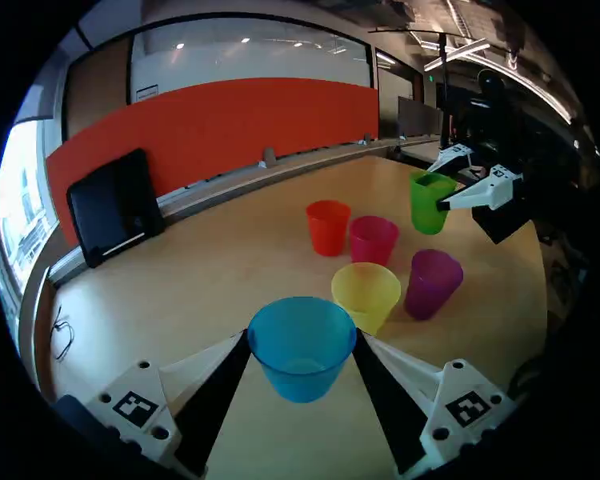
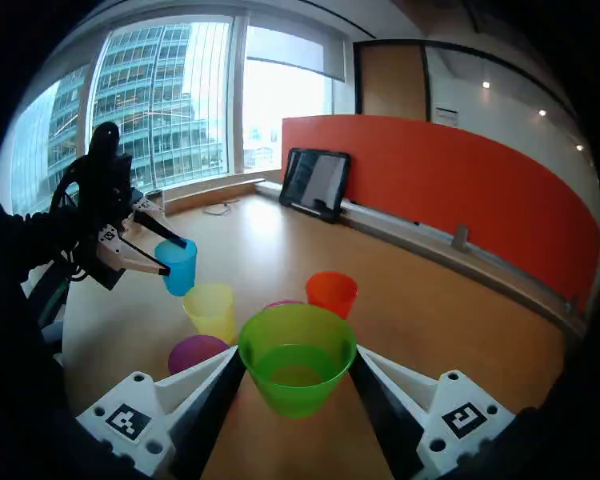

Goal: Pour water

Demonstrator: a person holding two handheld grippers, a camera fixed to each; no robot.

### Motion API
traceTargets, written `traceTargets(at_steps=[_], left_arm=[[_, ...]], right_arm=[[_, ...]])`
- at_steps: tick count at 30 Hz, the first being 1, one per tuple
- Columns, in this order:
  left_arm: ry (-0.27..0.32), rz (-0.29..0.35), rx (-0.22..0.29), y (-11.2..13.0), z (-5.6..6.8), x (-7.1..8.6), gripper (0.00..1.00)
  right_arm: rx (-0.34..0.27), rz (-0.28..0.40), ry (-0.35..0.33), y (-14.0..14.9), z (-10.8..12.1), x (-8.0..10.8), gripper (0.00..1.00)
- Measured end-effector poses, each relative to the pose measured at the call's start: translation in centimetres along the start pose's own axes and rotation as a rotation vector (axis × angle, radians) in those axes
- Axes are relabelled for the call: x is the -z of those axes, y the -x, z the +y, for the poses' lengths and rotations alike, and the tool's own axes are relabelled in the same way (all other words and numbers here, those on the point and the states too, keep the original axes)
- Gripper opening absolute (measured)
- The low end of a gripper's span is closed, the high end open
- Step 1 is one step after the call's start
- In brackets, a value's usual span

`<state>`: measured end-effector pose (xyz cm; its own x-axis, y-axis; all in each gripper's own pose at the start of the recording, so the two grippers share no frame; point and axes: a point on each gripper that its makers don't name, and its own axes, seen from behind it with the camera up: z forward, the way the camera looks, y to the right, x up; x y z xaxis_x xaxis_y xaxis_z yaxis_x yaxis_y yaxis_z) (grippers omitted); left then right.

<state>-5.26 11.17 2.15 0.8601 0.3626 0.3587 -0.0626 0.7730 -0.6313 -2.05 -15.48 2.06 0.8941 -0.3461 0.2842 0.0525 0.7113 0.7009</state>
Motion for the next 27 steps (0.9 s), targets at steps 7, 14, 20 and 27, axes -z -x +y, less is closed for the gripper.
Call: traceTargets(at_steps=[7, 14, 20, 27], left_arm=[[0.014, -0.037, -0.016, 1.3, 0.2, -0.4, 0.90], [0.021, -0.048, -0.013, 2.0, 0.4, -0.8, 0.90], [0.019, -0.054, -0.011, 2.5, 0.4, -1.0, 0.90], [0.024, -0.059, -0.014, 3.0, 0.8, -1.2, 0.90]], right_arm=[[-0.012, -0.042, 0.004, 1.6, 0.4, -0.7, 0.91], [-0.014, -0.062, 0.007, 2.6, 0.6, -1.1, 0.91], [-0.016, -0.071, 0.007, 3.2, 0.6, -1.1, 0.91], [-0.014, -0.082, 0.007, 3.8, 0.5, -1.2, 0.91]])
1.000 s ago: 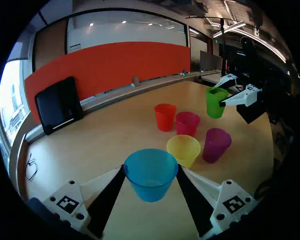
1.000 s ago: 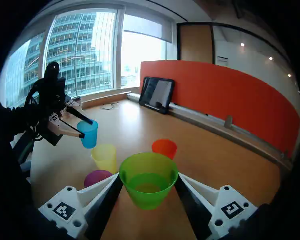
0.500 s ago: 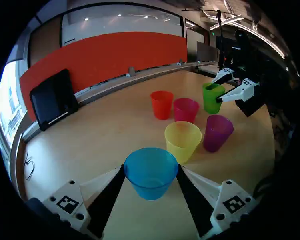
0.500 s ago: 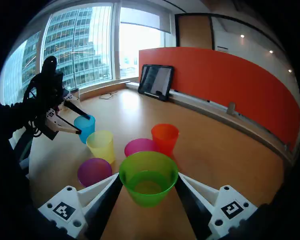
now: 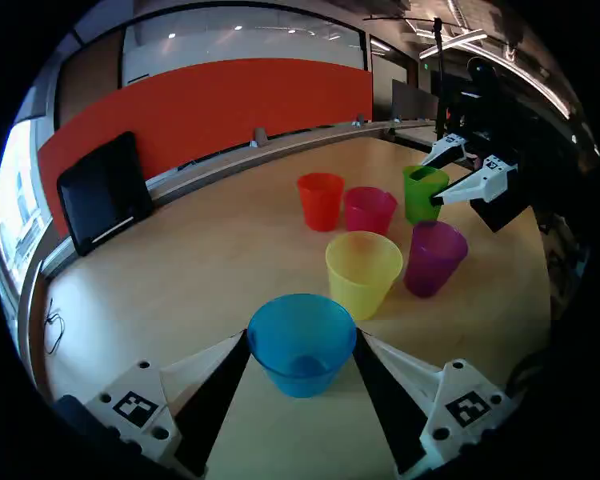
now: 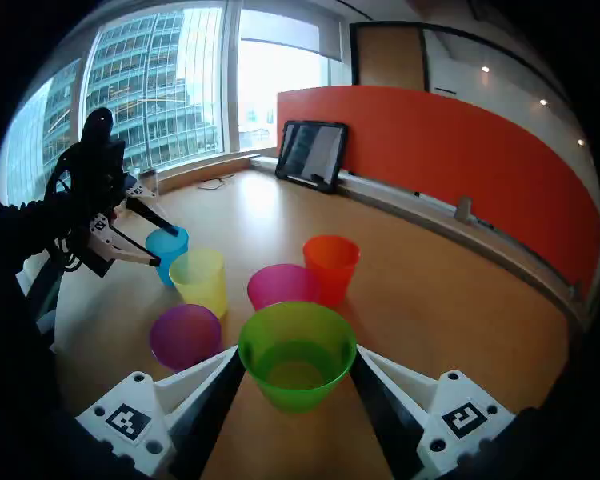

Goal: Pour water

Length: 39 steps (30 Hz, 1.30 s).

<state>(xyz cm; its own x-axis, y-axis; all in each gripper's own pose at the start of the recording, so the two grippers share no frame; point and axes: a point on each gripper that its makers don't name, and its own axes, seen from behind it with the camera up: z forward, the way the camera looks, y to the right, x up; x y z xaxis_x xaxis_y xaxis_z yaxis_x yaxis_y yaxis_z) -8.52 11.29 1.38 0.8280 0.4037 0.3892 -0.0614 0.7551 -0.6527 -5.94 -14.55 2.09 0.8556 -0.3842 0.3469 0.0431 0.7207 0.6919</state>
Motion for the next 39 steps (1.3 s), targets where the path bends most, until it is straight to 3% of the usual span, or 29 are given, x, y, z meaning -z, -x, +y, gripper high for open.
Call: traceTargets(at_steps=[19, 30, 39], left_arm=[[-0.005, -0.032, -0.002, 1.5, -0.1, 0.6, 0.90], [-0.003, -0.068, 0.013, 2.7, 0.0, 1.0, 0.96], [-0.006, -0.091, -0.012, 3.8, 0.4, 1.4, 0.97]], right_arm=[[-0.004, -0.012, -0.001, 0.8, -0.3, -0.5, 0.90], [-0.002, -0.030, 0.002, 2.2, -0.4, -1.6, 0.91], [0.009, -0.041, 0.005, 3.0, -0.5, -2.2, 0.91]])
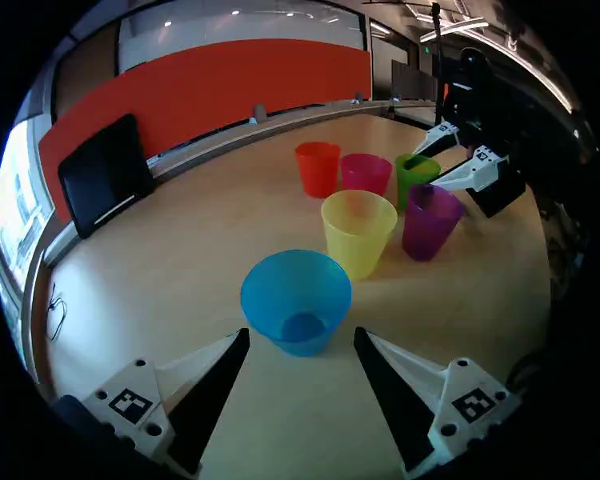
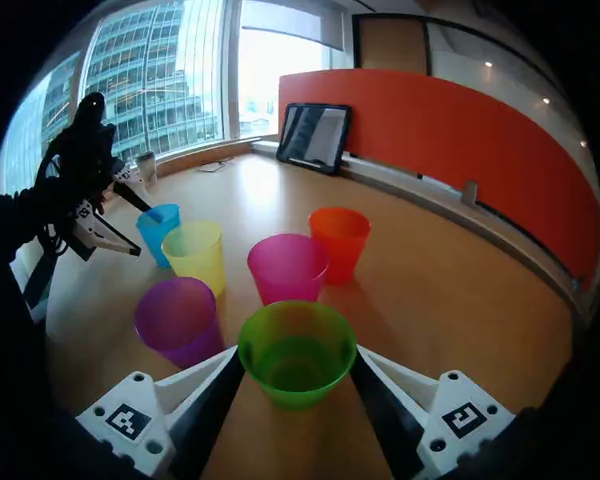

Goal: Pour water

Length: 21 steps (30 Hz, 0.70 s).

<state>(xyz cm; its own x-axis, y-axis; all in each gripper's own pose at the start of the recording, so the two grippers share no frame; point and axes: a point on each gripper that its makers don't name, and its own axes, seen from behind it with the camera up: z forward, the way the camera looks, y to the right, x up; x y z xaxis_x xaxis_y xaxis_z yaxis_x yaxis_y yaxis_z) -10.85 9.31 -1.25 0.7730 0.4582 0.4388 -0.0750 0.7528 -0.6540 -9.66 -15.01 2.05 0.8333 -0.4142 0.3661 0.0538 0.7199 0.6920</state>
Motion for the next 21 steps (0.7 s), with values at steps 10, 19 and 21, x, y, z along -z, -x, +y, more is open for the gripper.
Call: traceTargets(at_steps=[10, 19, 21], left_arm=[[0.000, -0.004, -0.001, 0.14, 0.09, 0.20, 0.97], [-0.002, 0.006, 0.010, 0.02, 0.06, 0.50, 0.97], [-0.008, 0.007, 0.012, 0.09, -0.12, 0.63, 0.97]], right_arm=[[0.001, 0.002, 0.011, 0.24, -0.19, 0.13, 0.92], [-0.003, 0.002, 0.028, 0.63, -0.03, 0.70, 1.00], [-0.004, 0.004, 0.037, 0.75, 0.12, 1.01, 1.00]])
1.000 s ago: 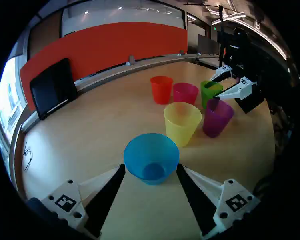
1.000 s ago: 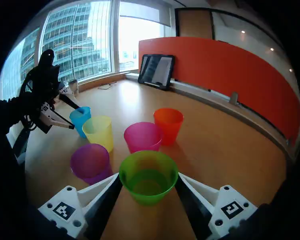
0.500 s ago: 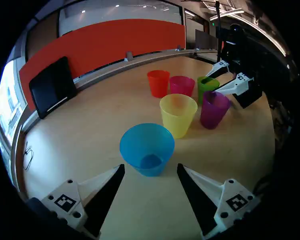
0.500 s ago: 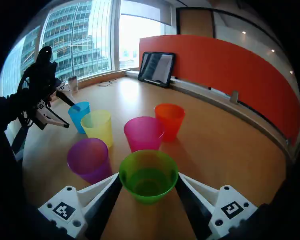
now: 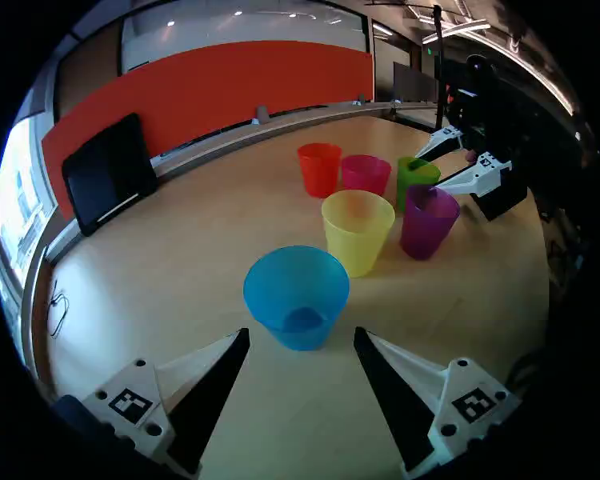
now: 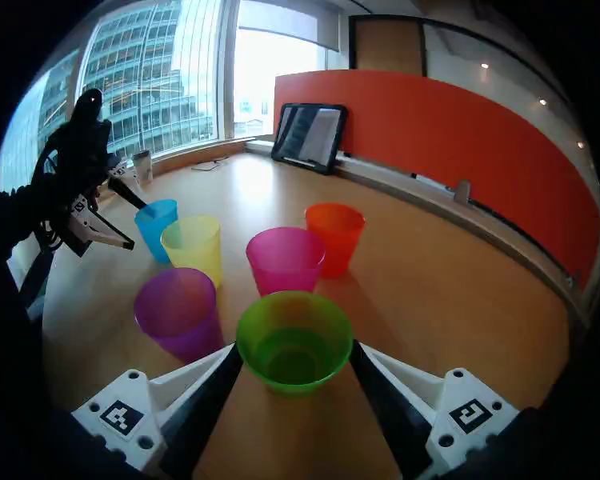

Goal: Pour water

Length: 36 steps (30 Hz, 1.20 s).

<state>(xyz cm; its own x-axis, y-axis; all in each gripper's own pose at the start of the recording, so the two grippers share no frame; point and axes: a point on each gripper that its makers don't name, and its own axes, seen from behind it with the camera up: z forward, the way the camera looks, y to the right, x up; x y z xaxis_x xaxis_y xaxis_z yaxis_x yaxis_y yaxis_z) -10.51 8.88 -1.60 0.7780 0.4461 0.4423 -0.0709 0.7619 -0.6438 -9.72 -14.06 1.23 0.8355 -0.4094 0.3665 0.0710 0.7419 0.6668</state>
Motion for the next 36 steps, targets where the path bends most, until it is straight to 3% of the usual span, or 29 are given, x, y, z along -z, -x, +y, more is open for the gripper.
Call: traceTargets(at_steps=[18, 27, 36], left_arm=[[-0.042, 0.043, 0.042, 1.0, 0.0, 2.0, 0.97], [-0.097, 0.095, 0.056, 0.7, -0.6, 4.0, 0.97], [-0.190, 0.193, 0.065, -0.6, -1.2, 5.7, 0.97]], right_arm=[[-0.051, 0.050, 0.078, 0.9, 0.0, 4.9, 1.00], [-0.078, 0.094, 0.129, 0.8, -0.1, 7.1, 1.00], [-0.098, 0.161, 0.210, -0.3, 0.3, 8.7, 1.00]])
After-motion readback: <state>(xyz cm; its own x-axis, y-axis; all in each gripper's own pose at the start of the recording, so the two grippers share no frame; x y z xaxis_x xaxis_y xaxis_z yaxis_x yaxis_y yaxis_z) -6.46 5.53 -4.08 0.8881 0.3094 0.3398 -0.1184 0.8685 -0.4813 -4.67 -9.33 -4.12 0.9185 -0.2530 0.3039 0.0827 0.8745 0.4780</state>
